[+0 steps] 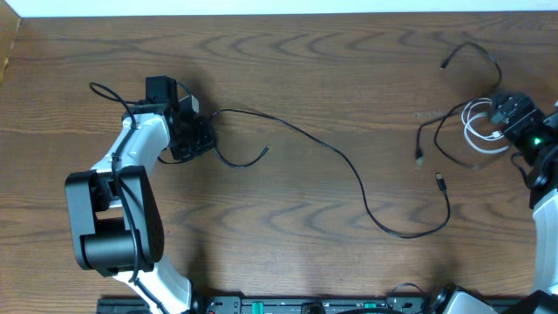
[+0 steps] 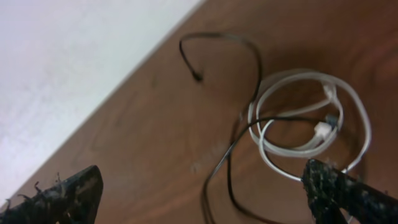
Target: Untangle cables
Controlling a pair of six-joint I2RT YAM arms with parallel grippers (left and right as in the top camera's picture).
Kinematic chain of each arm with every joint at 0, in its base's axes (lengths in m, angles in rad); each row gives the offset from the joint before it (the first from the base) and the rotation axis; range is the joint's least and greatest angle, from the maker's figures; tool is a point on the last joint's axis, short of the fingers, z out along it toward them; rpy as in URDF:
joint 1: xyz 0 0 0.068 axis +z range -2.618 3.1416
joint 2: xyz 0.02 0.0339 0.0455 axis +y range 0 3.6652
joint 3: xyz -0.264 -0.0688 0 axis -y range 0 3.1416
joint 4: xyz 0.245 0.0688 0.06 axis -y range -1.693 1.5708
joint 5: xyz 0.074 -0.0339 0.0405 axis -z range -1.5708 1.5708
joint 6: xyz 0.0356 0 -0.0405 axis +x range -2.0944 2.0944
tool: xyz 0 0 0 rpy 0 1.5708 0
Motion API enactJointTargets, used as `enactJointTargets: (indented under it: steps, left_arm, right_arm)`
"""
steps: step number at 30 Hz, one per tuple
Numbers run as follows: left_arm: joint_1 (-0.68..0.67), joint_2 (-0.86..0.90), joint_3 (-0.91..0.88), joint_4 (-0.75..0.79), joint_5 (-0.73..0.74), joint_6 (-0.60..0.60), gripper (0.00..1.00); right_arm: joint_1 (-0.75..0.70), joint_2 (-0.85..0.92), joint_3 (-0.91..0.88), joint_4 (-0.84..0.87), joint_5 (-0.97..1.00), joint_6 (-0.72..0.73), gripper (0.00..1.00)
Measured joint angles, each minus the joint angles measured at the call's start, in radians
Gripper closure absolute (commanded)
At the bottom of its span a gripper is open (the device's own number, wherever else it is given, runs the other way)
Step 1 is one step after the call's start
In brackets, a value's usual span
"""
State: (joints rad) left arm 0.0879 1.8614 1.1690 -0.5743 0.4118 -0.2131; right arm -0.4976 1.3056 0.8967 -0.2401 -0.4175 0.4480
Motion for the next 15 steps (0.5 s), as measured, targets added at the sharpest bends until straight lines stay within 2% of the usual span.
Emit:
enactJointTargets:
  steps: [10, 15]
  left_arm:
    - [0.0, 0.0, -0.034, 0.036, 0.0, 0.0, 0.92]
    - [-0.006, 0.0, -0.034, 0.044, 0.0, 0.0, 0.92]
  right_arm:
    - [0.153, 0.003, 0.0, -0.19, 0.02, -0.011, 0.01]
    - [0.262, 0.01, 0.0, -0.216, 0.061, -0.012, 0.01]
